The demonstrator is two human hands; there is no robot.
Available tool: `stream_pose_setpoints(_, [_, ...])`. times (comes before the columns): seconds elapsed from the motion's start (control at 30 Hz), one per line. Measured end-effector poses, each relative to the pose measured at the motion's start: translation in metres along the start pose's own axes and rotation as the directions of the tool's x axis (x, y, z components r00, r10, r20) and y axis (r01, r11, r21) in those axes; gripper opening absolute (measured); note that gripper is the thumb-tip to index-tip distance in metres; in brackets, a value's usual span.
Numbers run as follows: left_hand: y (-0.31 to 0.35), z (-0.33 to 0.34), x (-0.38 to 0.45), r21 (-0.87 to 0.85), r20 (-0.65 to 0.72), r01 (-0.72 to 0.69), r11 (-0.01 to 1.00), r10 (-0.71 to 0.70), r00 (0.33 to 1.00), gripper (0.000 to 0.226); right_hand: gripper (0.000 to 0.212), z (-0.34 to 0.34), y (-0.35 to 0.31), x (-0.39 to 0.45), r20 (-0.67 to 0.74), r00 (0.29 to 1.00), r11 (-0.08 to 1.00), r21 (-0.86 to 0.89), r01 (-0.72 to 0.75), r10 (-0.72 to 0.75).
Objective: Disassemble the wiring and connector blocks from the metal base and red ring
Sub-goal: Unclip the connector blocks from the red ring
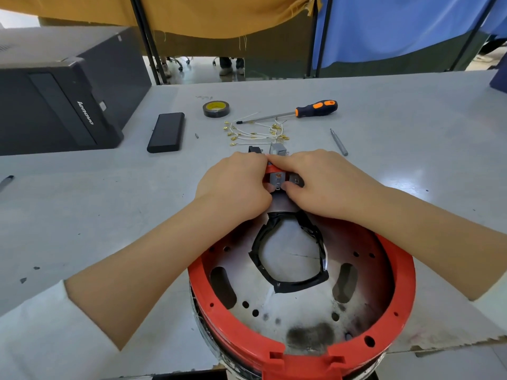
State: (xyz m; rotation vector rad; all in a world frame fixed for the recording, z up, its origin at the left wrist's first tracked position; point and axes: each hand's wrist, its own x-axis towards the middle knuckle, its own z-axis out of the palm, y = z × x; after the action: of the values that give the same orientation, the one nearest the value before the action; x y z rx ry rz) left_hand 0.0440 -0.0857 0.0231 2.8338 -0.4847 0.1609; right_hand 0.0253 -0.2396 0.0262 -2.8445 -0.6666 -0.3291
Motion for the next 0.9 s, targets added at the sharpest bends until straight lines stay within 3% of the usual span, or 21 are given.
stream_pose_setpoints(0.33, [-0.0039, -0.001, 0.0028, -0.066, 0.088, -0.054, 0.996, 0.059, 0.994, 0.02, 0.051, 0.0008, 0.0017, -0.0013, -0.032, 0.999, 1.0, 0.011, 0.024, -0.024])
stream_pose_setpoints(0.9, [0.0054, 0.0004, -0.001, 0.122, -0.009, -0.012, 0.992, 0.013, 1.0, 0.012, 0.044, 0.0041, -0.0005, -0.0027, -0.006, 1.0, 0.998, -0.06, -0.014, 0.014])
